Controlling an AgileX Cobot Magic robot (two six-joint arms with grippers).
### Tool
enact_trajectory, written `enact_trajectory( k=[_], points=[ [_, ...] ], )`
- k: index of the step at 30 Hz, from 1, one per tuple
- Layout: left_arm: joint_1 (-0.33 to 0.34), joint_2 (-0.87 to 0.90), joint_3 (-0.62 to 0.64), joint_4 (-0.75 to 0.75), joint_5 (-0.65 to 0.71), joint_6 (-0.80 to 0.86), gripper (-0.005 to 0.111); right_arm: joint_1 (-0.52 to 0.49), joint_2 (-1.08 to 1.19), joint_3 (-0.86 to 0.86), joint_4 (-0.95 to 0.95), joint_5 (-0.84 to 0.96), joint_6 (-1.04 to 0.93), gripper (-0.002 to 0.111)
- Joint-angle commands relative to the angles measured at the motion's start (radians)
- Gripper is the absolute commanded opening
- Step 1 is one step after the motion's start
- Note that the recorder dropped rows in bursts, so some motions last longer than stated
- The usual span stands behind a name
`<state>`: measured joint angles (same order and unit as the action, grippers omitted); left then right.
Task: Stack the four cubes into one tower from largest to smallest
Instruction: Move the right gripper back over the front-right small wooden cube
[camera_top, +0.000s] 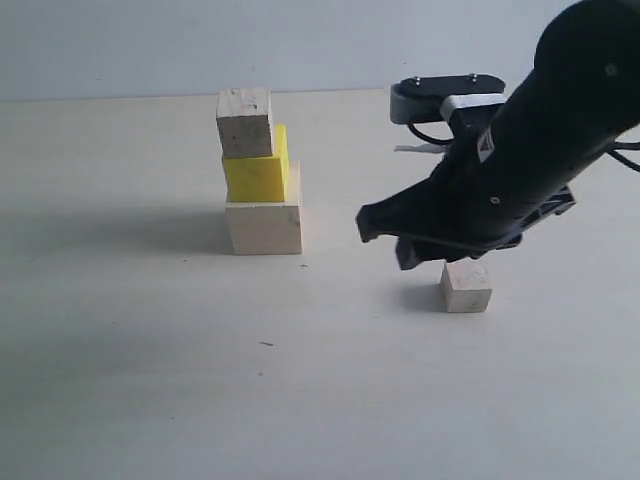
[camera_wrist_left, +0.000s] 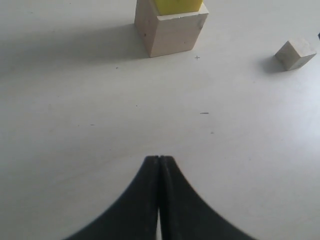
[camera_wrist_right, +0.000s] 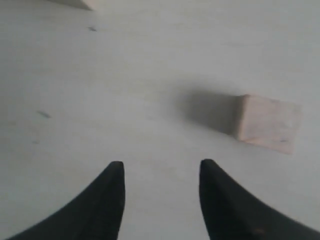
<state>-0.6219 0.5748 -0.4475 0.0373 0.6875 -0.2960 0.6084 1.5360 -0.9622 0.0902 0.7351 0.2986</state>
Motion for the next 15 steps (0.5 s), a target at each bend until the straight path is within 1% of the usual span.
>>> enact_trajectory(
  k=[1,3,5,8,10,13,15],
  points=[
    [-0.006,0.003,0.002,-0.007,-0.013,0.004,0.001,-0.005,-0.001,-0.049,0.184,-0.052,-0.14,0.055],
    [-0.006,0.003,0.002,-0.007,-0.013,0.004,0.001,-0.005,-0.001,-0.081,0.108,-0.065,-0.116,0.056],
    [-0.006,0.003,0.007,-0.007,-0.013,0.004,0.001,-0.005,-0.001,-0.118,-0.033,-0.045,0.011,0.056],
    [-0.006,0.003,0.013,-0.007,-0.015,0.004,0.001,-0.005,-0.001,-0.18,-0.195,0.024,0.163,0.056],
    [-0.006,0.003,0.017,-0.007,-0.017,0.004,0.001,-0.005,-0.001,-0.215,-0.259,0.07,0.202,0.056],
    [-0.006,0.003,0.017,-0.007,-0.02,0.004,0.001,-0.009,0.011,-0.268,-0.322,0.142,0.202,0.056],
    [-0.006,0.003,0.017,-0.007,-0.02,0.004,0.001,-0.039,0.026,-0.298,-0.344,0.185,0.216,0.056]
  ],
)
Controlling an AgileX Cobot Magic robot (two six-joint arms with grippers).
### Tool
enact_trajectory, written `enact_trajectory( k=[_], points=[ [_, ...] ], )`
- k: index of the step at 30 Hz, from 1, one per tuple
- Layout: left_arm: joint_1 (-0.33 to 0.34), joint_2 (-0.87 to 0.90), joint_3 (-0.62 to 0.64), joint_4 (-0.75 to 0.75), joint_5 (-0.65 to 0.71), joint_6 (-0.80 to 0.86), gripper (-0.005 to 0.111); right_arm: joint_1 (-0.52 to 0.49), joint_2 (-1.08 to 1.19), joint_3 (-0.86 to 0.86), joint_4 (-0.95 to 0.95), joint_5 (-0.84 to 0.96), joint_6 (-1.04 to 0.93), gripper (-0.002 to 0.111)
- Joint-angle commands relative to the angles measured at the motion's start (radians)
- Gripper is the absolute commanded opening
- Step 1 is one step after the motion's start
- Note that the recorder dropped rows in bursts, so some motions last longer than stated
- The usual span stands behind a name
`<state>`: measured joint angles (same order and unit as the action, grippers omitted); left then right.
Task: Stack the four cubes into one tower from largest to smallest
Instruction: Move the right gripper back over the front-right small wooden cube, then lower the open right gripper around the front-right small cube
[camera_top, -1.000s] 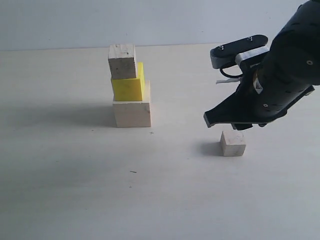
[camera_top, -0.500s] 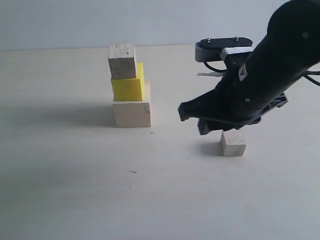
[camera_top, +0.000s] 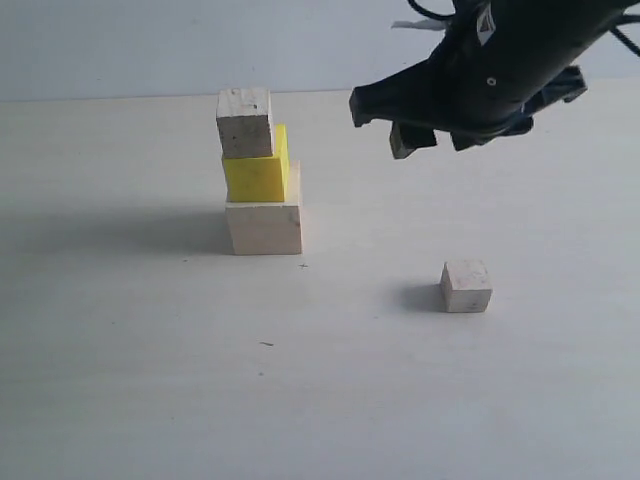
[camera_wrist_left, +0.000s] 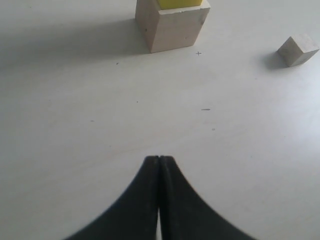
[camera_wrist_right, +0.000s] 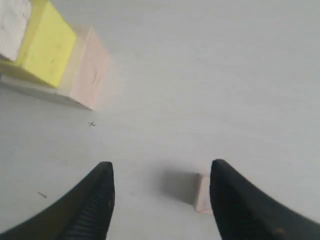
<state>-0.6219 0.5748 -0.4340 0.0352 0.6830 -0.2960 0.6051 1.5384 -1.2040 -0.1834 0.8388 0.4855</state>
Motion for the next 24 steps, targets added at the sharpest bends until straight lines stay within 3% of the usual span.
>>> enact_trajectory(
  k=[1,9,19,24],
  points=[
    [-0.006,0.003,0.004,-0.005,-0.015,0.004,0.001,-0.049,0.029,-0.068,-0.071,0.096,0.039,0.056],
    [-0.006,0.003,0.004,-0.005,-0.014,0.004,0.001,-0.211,0.034,-0.075,0.076,0.118,-0.043,0.056],
    [-0.006,0.003,0.004,-0.005,-0.02,0.004,0.001,-0.224,0.136,-0.035,0.139,0.13,-0.122,0.056],
    [-0.006,0.003,0.004,-0.005,-0.018,0.004,0.001,-0.224,0.199,0.001,0.243,0.067,-0.173,0.068]
  ],
)
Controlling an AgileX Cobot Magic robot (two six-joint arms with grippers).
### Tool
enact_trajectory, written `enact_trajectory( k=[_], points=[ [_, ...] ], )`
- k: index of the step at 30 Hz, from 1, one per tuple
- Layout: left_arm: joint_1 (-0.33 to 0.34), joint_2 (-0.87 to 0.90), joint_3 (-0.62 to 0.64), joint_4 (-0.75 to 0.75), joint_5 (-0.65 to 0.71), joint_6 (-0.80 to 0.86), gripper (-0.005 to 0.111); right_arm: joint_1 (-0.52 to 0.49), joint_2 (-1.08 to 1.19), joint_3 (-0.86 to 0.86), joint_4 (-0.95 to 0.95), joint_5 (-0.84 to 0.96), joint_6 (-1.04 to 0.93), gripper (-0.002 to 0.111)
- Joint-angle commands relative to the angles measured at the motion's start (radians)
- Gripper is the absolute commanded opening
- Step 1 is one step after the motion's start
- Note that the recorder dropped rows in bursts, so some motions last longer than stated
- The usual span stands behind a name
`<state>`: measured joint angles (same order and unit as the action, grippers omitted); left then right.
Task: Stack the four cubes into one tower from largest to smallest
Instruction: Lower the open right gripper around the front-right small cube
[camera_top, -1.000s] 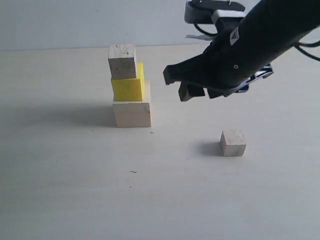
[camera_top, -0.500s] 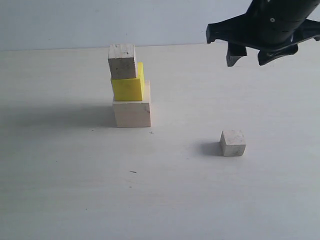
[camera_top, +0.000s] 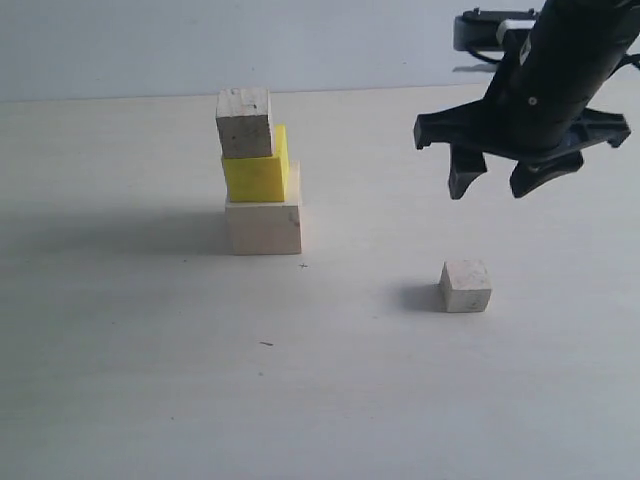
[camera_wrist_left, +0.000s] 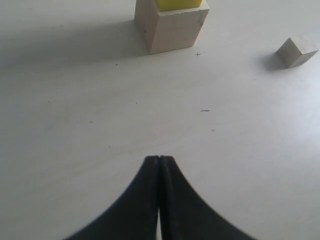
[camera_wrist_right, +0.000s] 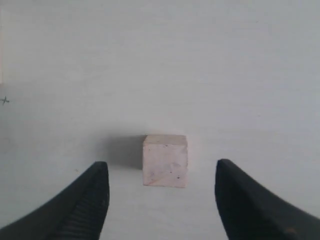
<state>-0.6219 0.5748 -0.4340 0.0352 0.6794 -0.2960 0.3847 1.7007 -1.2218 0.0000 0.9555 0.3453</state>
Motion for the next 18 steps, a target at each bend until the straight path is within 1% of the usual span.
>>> enact_trajectory(
  k=[1,8,13,18],
  points=[
    [-0.006,0.003,0.004,-0.005,-0.014,0.004,0.001,-0.004,0.048,0.019,0.059,-0.052,-0.033,0.069],
    [-0.006,0.003,0.004,-0.005,-0.014,0.004,0.001,-0.004,0.119,0.019,0.041,-0.039,-0.039,0.069],
    [-0.006,0.003,0.004,-0.003,-0.012,0.004,0.001,-0.004,0.128,0.021,-0.033,-0.023,-0.051,0.069],
    [-0.006,0.003,0.004,0.0,-0.012,0.004,0.001,-0.004,0.128,0.073,-0.032,-0.032,-0.091,0.069]
  ],
)
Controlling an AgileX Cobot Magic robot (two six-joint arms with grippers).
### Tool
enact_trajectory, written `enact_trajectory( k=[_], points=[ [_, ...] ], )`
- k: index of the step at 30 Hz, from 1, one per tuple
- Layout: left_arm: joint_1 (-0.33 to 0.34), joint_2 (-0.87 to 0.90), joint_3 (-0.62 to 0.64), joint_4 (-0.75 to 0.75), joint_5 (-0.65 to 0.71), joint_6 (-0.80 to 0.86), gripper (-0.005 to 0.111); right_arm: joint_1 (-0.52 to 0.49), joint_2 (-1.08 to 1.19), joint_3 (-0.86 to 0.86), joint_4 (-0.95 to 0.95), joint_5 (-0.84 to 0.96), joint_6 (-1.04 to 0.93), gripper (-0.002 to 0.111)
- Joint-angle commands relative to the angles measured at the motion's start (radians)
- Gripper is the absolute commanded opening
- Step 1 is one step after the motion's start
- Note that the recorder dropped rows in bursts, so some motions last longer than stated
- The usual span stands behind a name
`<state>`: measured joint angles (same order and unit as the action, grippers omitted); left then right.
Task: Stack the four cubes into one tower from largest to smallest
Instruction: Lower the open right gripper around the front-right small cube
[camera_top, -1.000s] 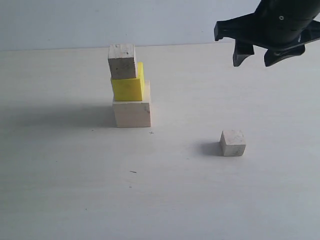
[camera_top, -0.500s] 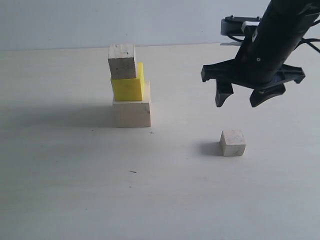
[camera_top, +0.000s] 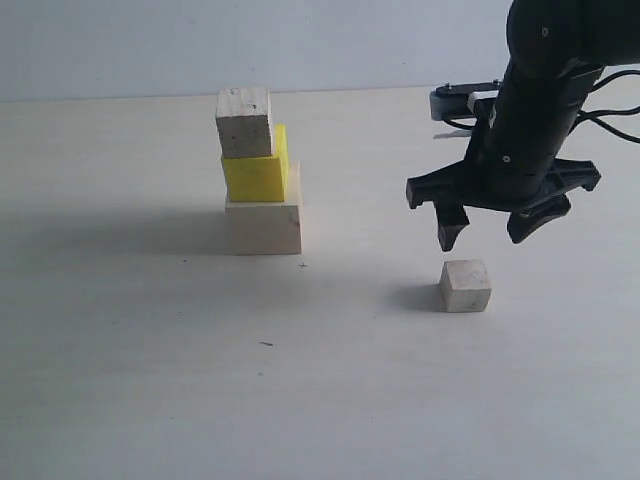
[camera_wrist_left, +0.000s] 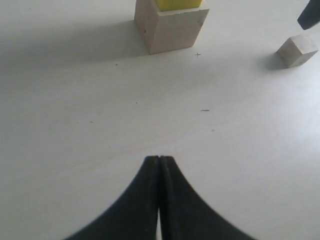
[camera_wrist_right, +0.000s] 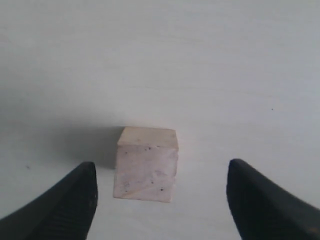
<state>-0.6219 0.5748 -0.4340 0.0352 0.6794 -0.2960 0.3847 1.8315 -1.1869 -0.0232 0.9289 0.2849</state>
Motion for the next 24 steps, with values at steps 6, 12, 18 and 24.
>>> enact_trajectory(
  k=[6,12,18,24],
  points=[
    [-0.006,0.003,0.004,0.0,-0.012,0.004,0.001,-0.001,-0.017,0.046,0.006,-0.029,-0.03,0.069],
    [-0.006,0.003,0.004,0.0,-0.012,0.004,0.001,-0.001,-0.024,0.046,0.006,-0.068,-0.033,0.069],
    [-0.006,0.003,0.004,0.0,-0.012,0.004,0.001,-0.001,-0.002,0.046,0.006,-0.088,-0.042,0.069],
    [-0.006,0.003,0.004,0.0,-0.012,0.004,0.001,-0.001,0.029,0.046,0.016,-0.09,-0.042,0.069]
  ],
)
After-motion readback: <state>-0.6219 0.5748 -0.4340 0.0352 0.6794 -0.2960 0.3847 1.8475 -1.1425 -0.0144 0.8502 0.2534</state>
